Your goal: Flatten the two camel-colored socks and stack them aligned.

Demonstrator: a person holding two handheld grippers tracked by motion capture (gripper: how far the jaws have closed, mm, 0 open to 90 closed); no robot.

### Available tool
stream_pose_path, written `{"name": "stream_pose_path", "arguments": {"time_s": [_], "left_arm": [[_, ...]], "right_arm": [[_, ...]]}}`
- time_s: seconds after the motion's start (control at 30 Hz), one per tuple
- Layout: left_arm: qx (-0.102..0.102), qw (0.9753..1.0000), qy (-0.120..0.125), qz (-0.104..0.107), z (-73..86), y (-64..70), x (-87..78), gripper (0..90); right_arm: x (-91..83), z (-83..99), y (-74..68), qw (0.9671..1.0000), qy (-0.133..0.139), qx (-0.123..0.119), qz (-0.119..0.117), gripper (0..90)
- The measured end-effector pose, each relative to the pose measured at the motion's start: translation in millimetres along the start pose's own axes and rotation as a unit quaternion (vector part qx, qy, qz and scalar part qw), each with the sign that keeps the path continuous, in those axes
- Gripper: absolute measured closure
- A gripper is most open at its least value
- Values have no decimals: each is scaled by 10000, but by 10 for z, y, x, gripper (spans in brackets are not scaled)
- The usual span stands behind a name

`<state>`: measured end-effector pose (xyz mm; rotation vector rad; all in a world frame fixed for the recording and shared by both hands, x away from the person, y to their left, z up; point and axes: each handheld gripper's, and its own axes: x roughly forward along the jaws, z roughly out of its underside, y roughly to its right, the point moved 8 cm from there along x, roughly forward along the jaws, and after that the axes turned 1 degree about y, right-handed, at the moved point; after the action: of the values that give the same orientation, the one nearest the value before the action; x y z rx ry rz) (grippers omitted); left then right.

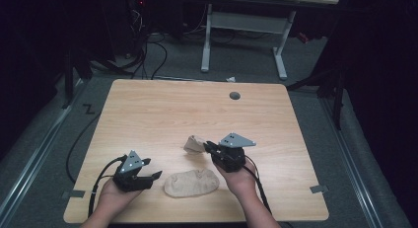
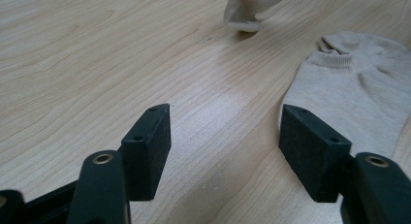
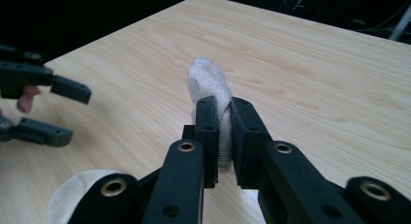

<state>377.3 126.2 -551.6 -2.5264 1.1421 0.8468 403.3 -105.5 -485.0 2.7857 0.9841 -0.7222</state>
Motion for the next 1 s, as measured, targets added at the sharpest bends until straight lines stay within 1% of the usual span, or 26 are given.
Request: {"name": "stream_pose_path", "arguments": {"time_s": [0.07, 0.17, 0.2, 0.33, 0.4, 0.47, 0.6, 0.73, 0.77, 0.8, 0.83, 0.93, 1.0], "left_arm": [[6, 10000, 16, -4, -3, 1, -3, 367], [1, 10000, 16, -9, -3, -3, 0, 367], [-5, 10000, 12, -8, -2, -3, 2, 367], [-8, 10000, 17, -11, -6, -2, 7, 367], [1, 10000, 20, -12, -6, 0, 4, 367], [2, 10000, 9, -4, -3, 0, 1, 367], [0, 10000, 26, 5, -7, 8, -7, 368], [21, 10000, 11, 7, -4, 13, -8, 369], [12, 10000, 6, 10, -3, 13, -3, 368], [12, 10000, 6, 10, -3, 13, -3, 368], [9, 10000, -12, 22, 2, 14, 1, 369], [8, 10000, -13, 19, 4, 13, 9, 369], [4, 10000, -23, 19, 7, 9, 15, 369]], "right_arm": [[-3, 13, 69, 9999, 14, 71, 116, 828], [10, 30, 144, 9997, -22, 128, 198, 827], [17, 28, 167, 9997, -25, 94, 219, 827], [33, -7, 171, 9996, -22, 66, 260, 827], [43, -24, 182, 9994, -10, 24, 350, 827], [48, -10, 214, 9992, -55, 46, 404, 826], [58, 48, 305, 9984, -113, 195, 521, 823], [70, 174, 441, 9969, -202, 426, 635, 819], [77, 203, 472, 9966, -224, 441, 656, 817], [77, 203, 472, 9966, -224, 441, 656, 817], [106, 324, 565, 9946, -326, 659, 726, 813], [128, 454, 669, 9927, -433, 774, 819, 809], [130, 558, 754, 9908, -512, 859, 913, 806]]}}
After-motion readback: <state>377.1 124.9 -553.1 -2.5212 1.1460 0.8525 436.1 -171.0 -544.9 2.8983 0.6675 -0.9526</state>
